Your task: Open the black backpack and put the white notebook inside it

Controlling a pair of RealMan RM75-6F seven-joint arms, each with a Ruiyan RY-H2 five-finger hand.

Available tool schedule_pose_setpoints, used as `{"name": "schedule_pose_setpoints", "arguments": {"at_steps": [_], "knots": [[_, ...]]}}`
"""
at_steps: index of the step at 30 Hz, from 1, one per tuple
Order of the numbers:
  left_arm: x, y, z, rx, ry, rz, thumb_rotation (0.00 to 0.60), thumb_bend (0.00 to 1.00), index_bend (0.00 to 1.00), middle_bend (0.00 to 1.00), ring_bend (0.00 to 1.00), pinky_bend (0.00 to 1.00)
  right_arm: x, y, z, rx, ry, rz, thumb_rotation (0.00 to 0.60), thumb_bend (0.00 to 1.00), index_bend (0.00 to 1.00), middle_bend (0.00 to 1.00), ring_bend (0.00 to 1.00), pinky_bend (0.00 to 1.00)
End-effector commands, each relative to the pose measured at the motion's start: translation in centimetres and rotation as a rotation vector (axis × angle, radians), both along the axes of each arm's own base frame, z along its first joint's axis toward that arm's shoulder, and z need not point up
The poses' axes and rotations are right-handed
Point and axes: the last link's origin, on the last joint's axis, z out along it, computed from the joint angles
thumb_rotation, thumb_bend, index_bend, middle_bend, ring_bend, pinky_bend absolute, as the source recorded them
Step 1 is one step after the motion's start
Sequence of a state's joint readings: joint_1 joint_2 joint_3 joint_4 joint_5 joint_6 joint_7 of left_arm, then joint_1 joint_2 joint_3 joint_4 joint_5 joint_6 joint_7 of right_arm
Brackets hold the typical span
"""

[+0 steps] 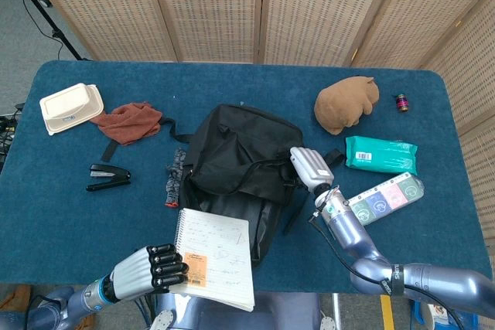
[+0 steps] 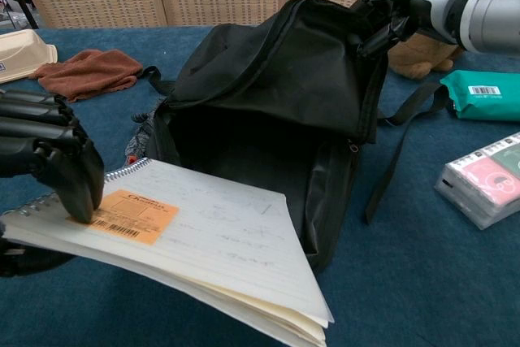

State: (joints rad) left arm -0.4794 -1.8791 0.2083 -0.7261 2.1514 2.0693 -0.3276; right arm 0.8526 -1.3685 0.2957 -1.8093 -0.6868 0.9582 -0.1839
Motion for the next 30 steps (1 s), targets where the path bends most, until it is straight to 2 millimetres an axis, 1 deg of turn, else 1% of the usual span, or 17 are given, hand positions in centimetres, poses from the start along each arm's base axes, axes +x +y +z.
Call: {"name": "schedule_pose_setpoints", "arguments": {"at_steps": [1,11,17,18,30], "knots": [[0.4,0.6,-0.5,0.023,0.011,-0.007,0.6,0.46,0.83,0.65,0.58,0.62,0.2,0.2,0.0,0.011,-0.004,0.003,0.6,0.72,0.64,0.56,0.46,0.56],[1.6,1.6,-2.3,0.07,0.067,-0.053,0.6,0.46,0.83,0.65,0.58,0.62,1.4,1.2,0.0,0.063,-0.027,0.019,0.6,0.73,0.64,0.56,0.46,0.56],[2.1,3.1,-3.2,0.115,0.125,-0.045,0.6,0.46,0.83,0.65,0.58,0.62,1.9,1.6,0.3,0.076,-0.026,0.028,0.6,0.73,0.64,0.56,0.46,0.56],[2.2,3.6,-3.3,0.132,0.141,-0.038,0.6,0.46,0.83,0.65,0.58,0.62,1.9,1.7,0.4,0.079,-0.028,0.03,0.6,0.73,0.64,0.56,0.46,0.56],[2.5,6.1,-4.6,0.186,0.249,-0.007,0.6,0.46,0.83,0.65,0.58,0.62,2.0,2.3,0.5,0.098,-0.025,0.048,0.6,0.73,0.64,0.56,0.46,0.56]]}}
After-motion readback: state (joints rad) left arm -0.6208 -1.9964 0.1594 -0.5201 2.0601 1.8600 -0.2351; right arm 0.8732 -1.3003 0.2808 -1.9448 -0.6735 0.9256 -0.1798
